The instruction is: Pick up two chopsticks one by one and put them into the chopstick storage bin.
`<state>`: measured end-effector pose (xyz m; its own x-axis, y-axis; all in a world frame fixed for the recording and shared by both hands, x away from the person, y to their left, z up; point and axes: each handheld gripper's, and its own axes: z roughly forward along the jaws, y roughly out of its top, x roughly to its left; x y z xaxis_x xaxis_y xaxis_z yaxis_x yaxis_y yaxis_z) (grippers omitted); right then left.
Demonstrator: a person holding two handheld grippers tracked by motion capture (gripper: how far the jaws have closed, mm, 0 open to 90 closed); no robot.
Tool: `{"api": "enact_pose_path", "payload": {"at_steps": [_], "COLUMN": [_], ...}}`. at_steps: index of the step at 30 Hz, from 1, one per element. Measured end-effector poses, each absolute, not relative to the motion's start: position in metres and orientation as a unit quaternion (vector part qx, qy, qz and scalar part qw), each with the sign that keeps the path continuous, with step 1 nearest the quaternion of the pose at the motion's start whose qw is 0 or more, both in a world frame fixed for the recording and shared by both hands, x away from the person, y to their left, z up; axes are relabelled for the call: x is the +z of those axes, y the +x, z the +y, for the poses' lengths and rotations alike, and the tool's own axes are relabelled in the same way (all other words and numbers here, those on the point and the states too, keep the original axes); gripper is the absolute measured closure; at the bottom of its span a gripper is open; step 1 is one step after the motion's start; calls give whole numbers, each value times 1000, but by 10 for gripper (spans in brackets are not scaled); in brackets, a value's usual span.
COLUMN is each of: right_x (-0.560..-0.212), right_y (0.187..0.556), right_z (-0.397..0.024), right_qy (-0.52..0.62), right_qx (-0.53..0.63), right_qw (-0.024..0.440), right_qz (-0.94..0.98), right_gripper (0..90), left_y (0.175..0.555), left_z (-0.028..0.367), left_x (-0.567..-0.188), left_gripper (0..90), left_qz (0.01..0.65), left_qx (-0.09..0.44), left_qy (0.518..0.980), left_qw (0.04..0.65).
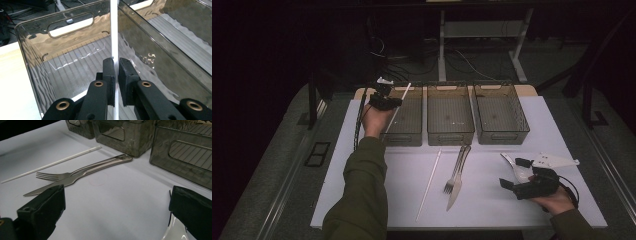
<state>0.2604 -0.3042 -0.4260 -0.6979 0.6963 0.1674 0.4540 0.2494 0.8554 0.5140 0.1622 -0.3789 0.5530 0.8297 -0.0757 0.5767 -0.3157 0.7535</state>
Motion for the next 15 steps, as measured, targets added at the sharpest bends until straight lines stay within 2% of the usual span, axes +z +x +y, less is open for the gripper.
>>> {"api": "enact_pose_path", "payload": {"at_steps": [10,15], "right_x": [-426,-426], "right_y": [260,260], "right_z": [-304,-304], "right_qy": [367,369], "right_qx": [489,489], "right_qw": [124,124], "right_qz": [781,781], "right_gripper": [6,7], "left_y": [512,508], "left_z": [162,162], "left_x": [-376,-368], "left_gripper": [759,641], "left_qz": [440,437], "left_qx": [169,179], "left_qy": [792,788], "left_qw": [387,395]}}
